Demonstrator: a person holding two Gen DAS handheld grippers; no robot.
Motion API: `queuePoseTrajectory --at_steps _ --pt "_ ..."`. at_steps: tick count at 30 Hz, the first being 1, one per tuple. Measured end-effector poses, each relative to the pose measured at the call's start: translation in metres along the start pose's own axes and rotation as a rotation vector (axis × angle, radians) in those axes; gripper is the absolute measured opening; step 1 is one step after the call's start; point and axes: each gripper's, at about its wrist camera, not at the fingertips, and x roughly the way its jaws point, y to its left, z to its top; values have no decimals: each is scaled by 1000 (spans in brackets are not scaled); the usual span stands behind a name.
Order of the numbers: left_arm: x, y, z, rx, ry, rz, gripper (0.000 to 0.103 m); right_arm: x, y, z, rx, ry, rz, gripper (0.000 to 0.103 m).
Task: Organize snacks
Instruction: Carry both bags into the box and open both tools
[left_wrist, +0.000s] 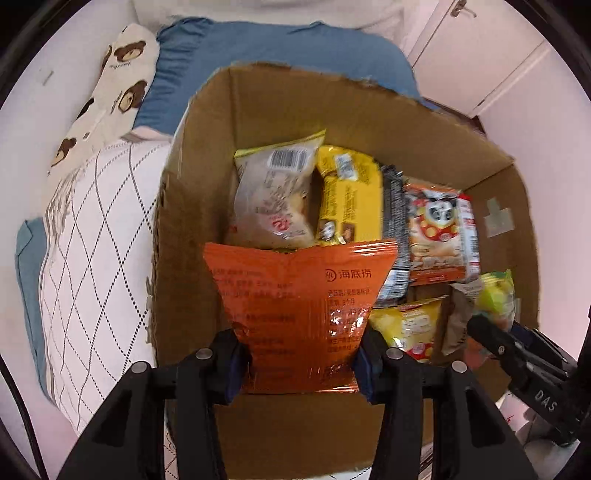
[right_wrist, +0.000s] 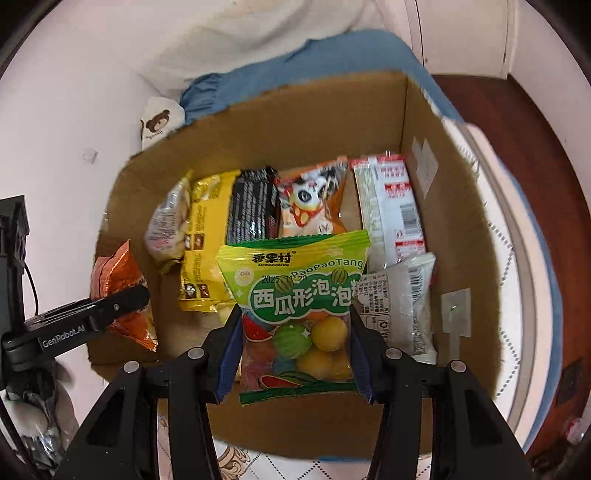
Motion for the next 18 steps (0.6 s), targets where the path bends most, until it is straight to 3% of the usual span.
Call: queuePoseTrajectory --at_steps 1,2,3,4,18 --pt "2 1 1 -5 -2 2 63 5 -1 -1 -1 21 -9 80" --pt "3 1 2 -3 -6 -2 74 11 -1 1 -7 37 -32 91" --pt "3 -1 3 1 -13 -3 95 13 0 2 -19 42 -61 99" --pt "2 -2 2 3 -24 -12 98 13 1 1 -26 40 -73 99" --pt "3 -14 -6 42 -20 44 98 4 8 -2 -84 27 -197 99"
